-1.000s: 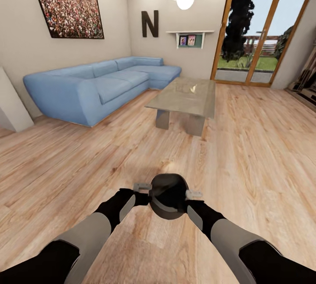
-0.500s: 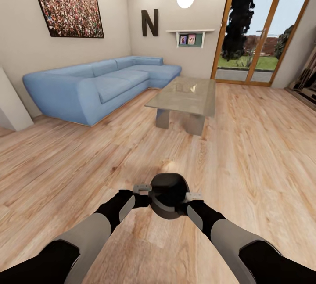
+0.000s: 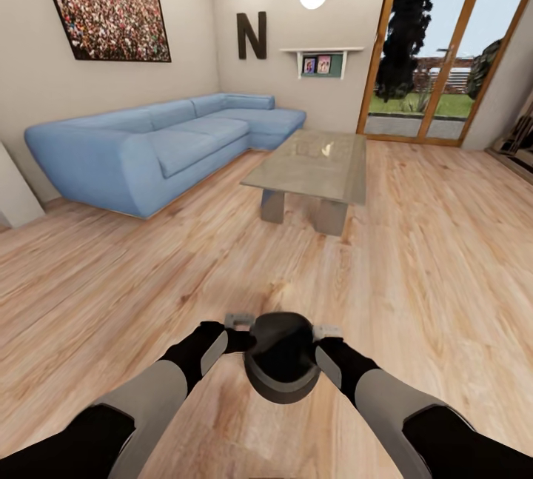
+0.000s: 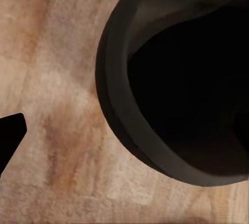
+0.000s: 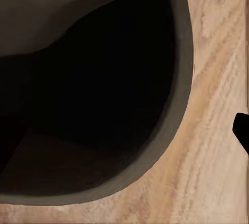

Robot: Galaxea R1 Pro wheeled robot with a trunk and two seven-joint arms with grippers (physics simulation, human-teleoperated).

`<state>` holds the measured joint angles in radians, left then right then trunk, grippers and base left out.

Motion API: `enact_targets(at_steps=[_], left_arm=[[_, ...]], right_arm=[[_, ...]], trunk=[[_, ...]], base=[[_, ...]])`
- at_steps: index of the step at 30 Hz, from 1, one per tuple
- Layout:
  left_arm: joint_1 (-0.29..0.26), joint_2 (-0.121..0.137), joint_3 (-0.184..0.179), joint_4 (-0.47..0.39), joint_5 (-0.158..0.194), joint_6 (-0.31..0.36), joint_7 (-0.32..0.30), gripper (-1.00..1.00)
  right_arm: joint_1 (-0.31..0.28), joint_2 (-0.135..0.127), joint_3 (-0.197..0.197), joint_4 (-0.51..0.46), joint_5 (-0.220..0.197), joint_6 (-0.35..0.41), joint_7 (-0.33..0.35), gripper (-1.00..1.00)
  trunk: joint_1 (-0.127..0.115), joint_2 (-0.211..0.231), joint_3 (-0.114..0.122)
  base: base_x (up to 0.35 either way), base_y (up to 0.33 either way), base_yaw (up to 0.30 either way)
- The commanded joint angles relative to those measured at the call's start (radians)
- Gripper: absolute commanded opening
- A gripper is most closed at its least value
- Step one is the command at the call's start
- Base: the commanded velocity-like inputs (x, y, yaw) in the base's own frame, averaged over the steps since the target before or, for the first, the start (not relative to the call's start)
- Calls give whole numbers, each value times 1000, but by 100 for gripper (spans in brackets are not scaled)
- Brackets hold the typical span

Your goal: Place each of the two pumpkins and all three candles from the living room inside a cabinet in the living room (use any cabinet), then make sure every cabinet is closed, and position the cauldron so it is next to a table in the living room.

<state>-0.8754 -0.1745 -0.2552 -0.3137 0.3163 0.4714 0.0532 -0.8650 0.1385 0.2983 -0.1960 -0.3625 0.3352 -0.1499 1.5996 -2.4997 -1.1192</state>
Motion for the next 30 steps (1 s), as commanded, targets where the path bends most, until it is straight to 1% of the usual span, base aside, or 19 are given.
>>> enact_targets(at_steps=[1, 7, 10, 14, 22, 27, 30], left_arm=[[-1, 0, -4, 0, 9, 4, 4, 100], [-1, 0, -5, 10, 9, 5, 4, 100], [-1, 0, -6, 26, 9, 6, 4, 100], [-1, 0, -6, 34, 9, 6, 4, 100], [-1, 0, -6, 35, 10, 6, 1, 100], [-1, 0, -6, 40, 28, 3, 1, 100], [-1, 0, -6, 42, 35, 1, 0, 100]], right_arm=[[0, 0, 9, -2, -10, 5, -7, 100], [0, 0, 8, -2, -10, 5, -7, 100], [0, 0, 8, -2, -9, 5, -7, 100], [0, 0, 11, 1, -9, 5, -8, 100], [0, 0, 11, 2, -8, 5, -8, 100], [0, 1, 14, 3, -6, 7, -8, 100], [0, 1, 14, 3, -6, 14, -6, 100]], trunk=[[0, 0, -1], [0, 0, -3], [0, 0, -5], [0, 0, -6], [0, 0, -9], [0, 0, -11], [2, -1, -24]], base=[[332, -124, 0], [138, -56, 0], [28, -81, 0], [4, -263, 0], [0, -36, 0], [0, -1, 0], [0, 0, 0]])
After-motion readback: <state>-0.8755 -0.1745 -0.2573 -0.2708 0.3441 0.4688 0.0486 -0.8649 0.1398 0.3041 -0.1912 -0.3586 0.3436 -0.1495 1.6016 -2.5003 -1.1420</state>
